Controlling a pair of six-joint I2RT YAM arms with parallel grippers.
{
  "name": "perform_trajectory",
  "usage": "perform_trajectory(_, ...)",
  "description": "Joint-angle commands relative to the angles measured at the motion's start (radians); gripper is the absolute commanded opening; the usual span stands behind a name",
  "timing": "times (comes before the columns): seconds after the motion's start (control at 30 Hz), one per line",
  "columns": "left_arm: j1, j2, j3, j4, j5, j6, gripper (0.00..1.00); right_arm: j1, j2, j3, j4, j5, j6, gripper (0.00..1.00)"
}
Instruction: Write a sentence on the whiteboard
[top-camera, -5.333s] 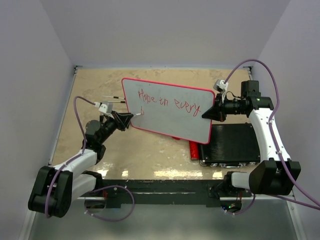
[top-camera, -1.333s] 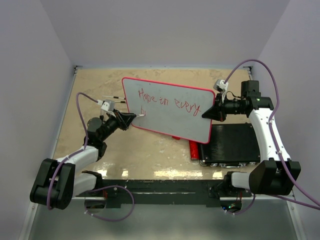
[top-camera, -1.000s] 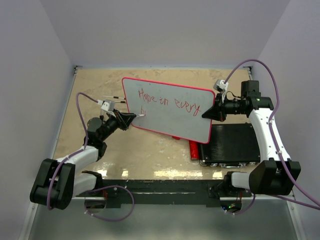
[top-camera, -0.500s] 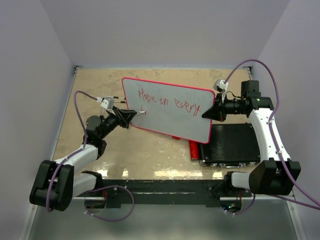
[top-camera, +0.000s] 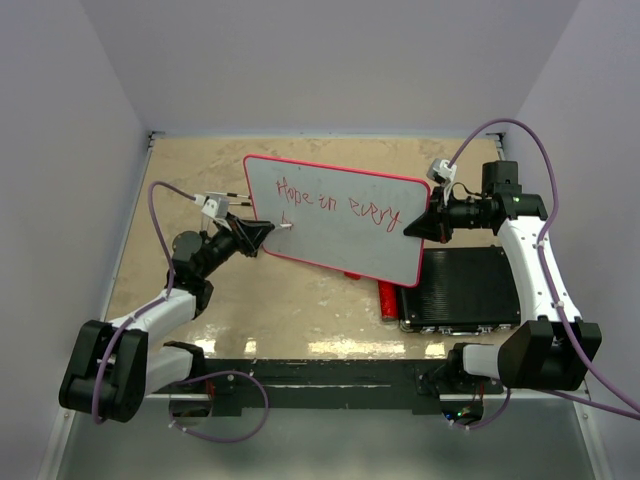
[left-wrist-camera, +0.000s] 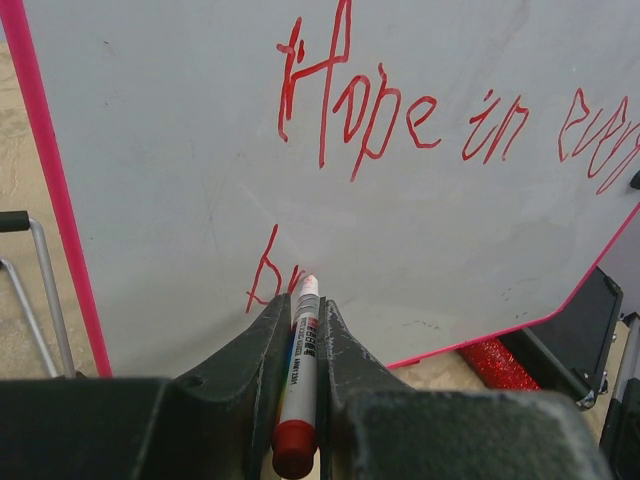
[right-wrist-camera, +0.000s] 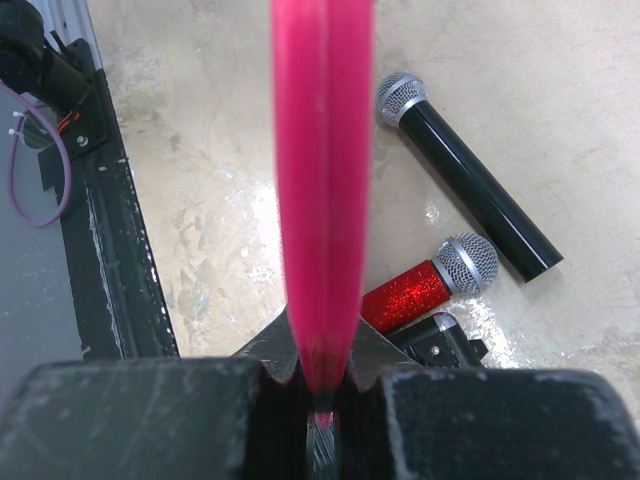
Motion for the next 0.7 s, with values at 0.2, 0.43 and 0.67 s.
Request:
perform_trajectory(0.2,-0.005,0.013,0.038,-0.002,-0.002,0.023,0.0,0.011,-0.035,0.002,0.015,-0.006,-0.02,0.0)
perform_trajectory(0.43,-0.012,0.042,0.055,0.013,0.006,0.019,0.0,0.009,-0.035,0.004,0.015,-0.007,-0.02,0.0)
perform_trajectory(0.67,-0.02,0.063,0.069,0.044,0.018,0.005,0.0,0.009,-0.032,0.002,0.016,-0.007,-0.02,0.0)
